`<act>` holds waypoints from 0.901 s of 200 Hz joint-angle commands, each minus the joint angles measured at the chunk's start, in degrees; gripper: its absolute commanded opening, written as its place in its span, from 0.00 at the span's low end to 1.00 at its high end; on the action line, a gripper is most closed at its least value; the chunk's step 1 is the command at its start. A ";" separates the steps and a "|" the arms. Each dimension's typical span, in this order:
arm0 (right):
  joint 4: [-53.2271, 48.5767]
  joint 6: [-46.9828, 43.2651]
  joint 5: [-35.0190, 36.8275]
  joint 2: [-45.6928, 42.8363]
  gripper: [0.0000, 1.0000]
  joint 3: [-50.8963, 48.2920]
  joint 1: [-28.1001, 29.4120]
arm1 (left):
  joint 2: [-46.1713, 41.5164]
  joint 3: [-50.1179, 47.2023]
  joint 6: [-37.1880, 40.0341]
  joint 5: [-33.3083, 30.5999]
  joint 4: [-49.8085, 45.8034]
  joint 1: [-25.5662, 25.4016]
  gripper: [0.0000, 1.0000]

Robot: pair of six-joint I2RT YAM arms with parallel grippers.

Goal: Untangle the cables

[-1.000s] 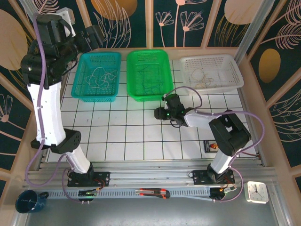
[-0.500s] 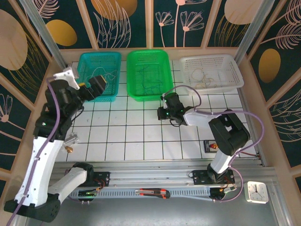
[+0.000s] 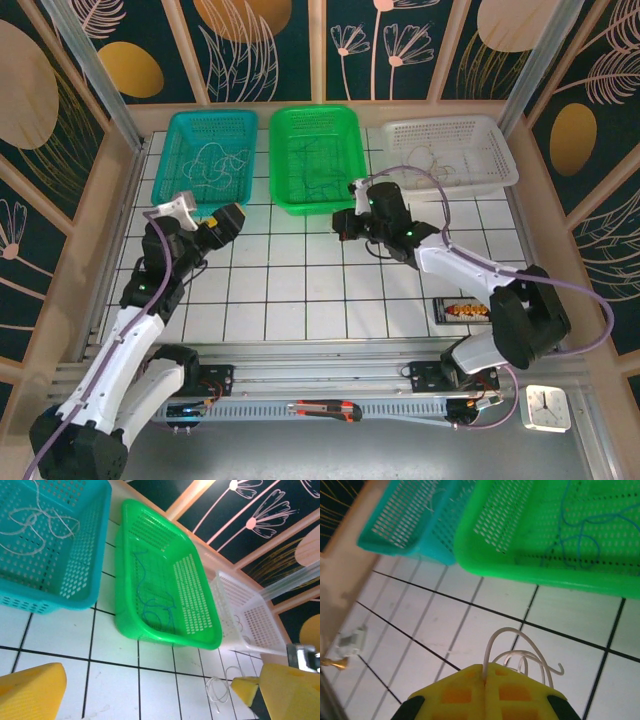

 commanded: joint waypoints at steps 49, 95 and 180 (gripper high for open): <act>8.58 8.04 -7.18 -5.07 0.00 0.27 -0.95 | 1.35 -11.41 -10.54 11.77 27.53 -0.07 0.78; 14.01 12.22 -9.72 -3.70 0.00 -1.13 -0.26 | 4.40 -13.74 -14.57 15.00 36.25 -0.15 0.67; 20.28 16.14 -9.82 -0.35 0.00 -2.11 3.00 | 13.30 -12.32 -14.94 14.23 44.12 -6.99 0.58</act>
